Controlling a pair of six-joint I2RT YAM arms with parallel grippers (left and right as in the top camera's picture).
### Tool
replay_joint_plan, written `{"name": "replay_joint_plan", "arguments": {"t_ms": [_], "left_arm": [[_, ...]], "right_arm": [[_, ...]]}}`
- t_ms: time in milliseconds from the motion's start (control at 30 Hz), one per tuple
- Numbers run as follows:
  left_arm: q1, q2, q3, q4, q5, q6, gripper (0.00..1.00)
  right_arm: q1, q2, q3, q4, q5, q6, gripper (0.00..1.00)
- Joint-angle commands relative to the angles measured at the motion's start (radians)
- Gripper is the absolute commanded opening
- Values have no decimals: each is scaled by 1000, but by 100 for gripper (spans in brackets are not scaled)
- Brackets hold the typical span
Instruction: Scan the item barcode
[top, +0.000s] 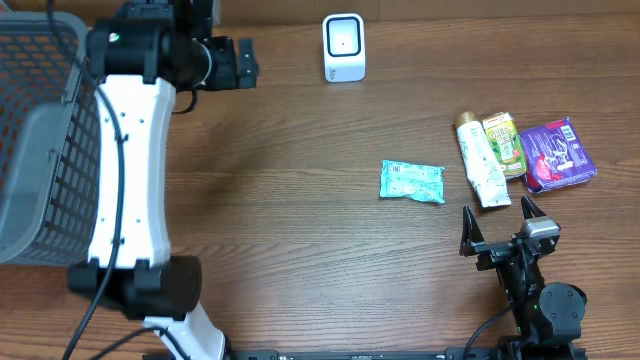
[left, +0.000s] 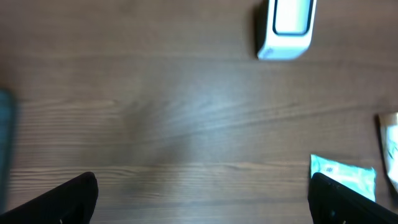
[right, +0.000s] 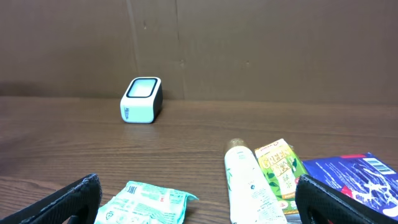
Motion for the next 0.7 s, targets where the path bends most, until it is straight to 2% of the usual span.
{"name": "replay_joint_plan", "arguments": {"t_ms": [0, 100, 233, 533, 667], "left_arm": [[-7, -197, -38, 68, -61, 15, 99], [-6, -361, -214, 222, -61, 35, 100], [-5, -592, -534, 472, -51, 78, 99], [6, -1073, -1291, 1033, 76, 317, 100], [29, -1246, -1590, 1288, 109, 375, 100]], "right_arm": [[6, -13, -11, 5, 4, -1, 100], [5, -13, -11, 5, 4, -1, 100], [6, -13, -11, 5, 4, -1, 100], [5, -13, -11, 5, 4, -1, 100], [5, -13, -11, 5, 4, -1, 100]]}}
